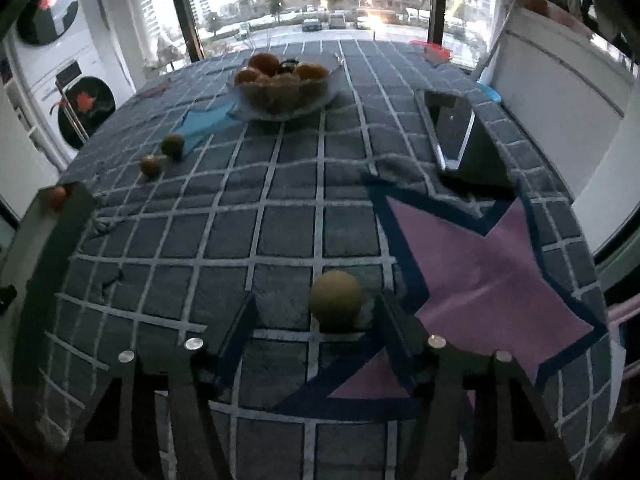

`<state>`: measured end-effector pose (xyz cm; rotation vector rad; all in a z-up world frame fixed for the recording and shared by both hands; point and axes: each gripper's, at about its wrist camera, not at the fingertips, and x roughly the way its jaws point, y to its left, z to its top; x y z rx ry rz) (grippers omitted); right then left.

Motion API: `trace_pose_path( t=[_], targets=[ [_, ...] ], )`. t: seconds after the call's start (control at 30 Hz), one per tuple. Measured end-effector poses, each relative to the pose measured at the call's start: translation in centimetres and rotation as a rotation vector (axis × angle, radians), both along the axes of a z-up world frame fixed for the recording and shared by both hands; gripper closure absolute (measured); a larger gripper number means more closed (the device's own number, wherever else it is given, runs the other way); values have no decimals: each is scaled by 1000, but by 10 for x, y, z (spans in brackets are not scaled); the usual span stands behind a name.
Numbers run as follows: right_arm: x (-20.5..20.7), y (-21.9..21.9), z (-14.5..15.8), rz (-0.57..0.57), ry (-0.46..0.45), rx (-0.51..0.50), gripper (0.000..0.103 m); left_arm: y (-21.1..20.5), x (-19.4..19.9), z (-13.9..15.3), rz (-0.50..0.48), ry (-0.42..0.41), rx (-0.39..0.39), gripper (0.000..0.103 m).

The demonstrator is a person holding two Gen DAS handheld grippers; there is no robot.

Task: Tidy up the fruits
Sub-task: 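Carry both apricots over the white tray and open both grippers, then grasp another apricot with the right gripper while the left gripper grasps one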

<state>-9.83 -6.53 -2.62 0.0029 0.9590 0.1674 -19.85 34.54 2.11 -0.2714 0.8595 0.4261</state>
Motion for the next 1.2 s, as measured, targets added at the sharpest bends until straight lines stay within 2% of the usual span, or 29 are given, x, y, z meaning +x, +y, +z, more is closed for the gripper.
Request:
trace_pose_path(
  t=[0.07, 0.2, 0.27, 0.5, 0.6, 0.67, 0.7, 0.73, 0.77, 0.8, 0.83, 0.9, 1.0, 1.1, 1.2],
  targets=[
    [0, 6, 2, 21, -4, -26, 74, -2, 1, -1, -8, 13, 7, 76],
    [-3, 18, 10, 42, -10, 11, 75, -4, 2, 0, -16, 13, 28, 76],
    [-6, 34, 20, 105, -3, 68, 75, -6, 3, 0, -23, 15, 36, 76],
    [-3, 153, 57, 398, 54, 267, 75, -3, 2, -2, -25, 26, 19, 76],
    [-15, 196, 67, 492, 64, 299, 75, -3, 4, -3, -26, 37, 11, 75],
    [-21, 223, 71, 557, 63, 286, 75, -2, 4, -4, -24, 41, 9, 75],
    [-22, 236, 70, 591, 71, 270, 74, -3, 4, -4, -27, 42, 6, 71],
    [-23, 245, 68, 615, 85, 248, 64, -3, 4, -4, -27, 48, 4, 40],
    [-23, 249, 66, 620, 91, 226, 54, -2, 4, -2, -24, 46, 7, 22],
    [-23, 250, 65, 614, 85, 209, 34, -4, 1, 4, -22, 17, 21, 5],
    [-22, 244, 66, 598, 62, 203, 26, -7, -4, 11, -23, -34, 47, 1],
    [-14, 226, 69, 555, 20, 197, 26, -13, -9, 18, -35, -75, 95, 1],
    [15, 190, 66, 425, 4, 174, 26, -17, -6, 18, -53, -51, 93, 1],
    [53, 146, 55, 256, 46, 187, 26, -22, -6, 23, -53, -65, 91, 1],
    [84, 117, 42, 156, 86, 209, 26, -32, -5, 28, -68, -77, 100, 1]
  ],
)
